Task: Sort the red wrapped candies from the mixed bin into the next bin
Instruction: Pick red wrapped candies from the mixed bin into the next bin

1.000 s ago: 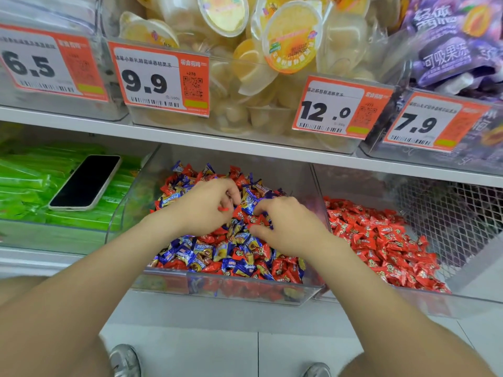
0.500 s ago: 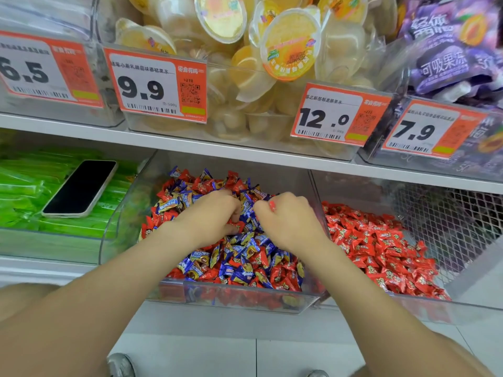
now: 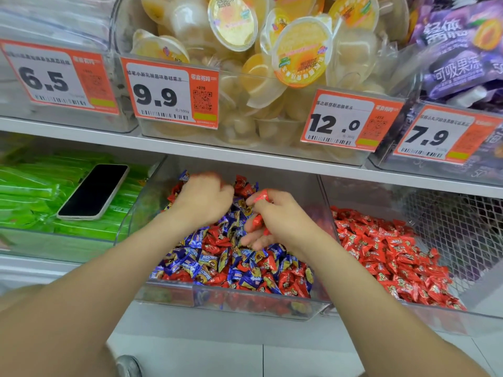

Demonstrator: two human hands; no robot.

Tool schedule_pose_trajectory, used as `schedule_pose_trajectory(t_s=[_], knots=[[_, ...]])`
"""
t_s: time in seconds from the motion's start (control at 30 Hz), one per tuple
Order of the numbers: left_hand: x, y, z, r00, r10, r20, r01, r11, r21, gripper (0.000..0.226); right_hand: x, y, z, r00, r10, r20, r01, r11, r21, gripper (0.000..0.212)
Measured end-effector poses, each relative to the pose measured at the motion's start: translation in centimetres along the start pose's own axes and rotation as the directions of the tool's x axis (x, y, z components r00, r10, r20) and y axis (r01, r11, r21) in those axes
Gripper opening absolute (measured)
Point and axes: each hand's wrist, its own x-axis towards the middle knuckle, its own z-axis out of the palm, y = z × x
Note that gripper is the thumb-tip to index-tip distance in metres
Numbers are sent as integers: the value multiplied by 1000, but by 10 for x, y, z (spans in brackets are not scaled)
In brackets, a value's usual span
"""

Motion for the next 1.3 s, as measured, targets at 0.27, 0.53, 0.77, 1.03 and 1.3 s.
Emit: schedule_pose_trajectory(t_s=[0.27,0.53,0.77,1.03,1.3], knots=[[27,-54,3,993,115,2,-112,969,221,21,36,-9,17,988,131,-85,-91,926,365,37],[28,-62,18,967,217,131,-240,952,192,43,80,10,12,920,-362,-151,67,524,-849,42],[24,-50,8,952,170,256,-212,967,145,27,103,10,9,968,-182,171,231,394,-889,55],[10,-45,-9,956,123,267,-164,977,136,25,75,-3,-10,941,-244,236,334,548,-767,36],[-23,-12,-33,975,12,223,45,968,-248,35,15,-11,-25,979,-6,204,-9,997,76,31]])
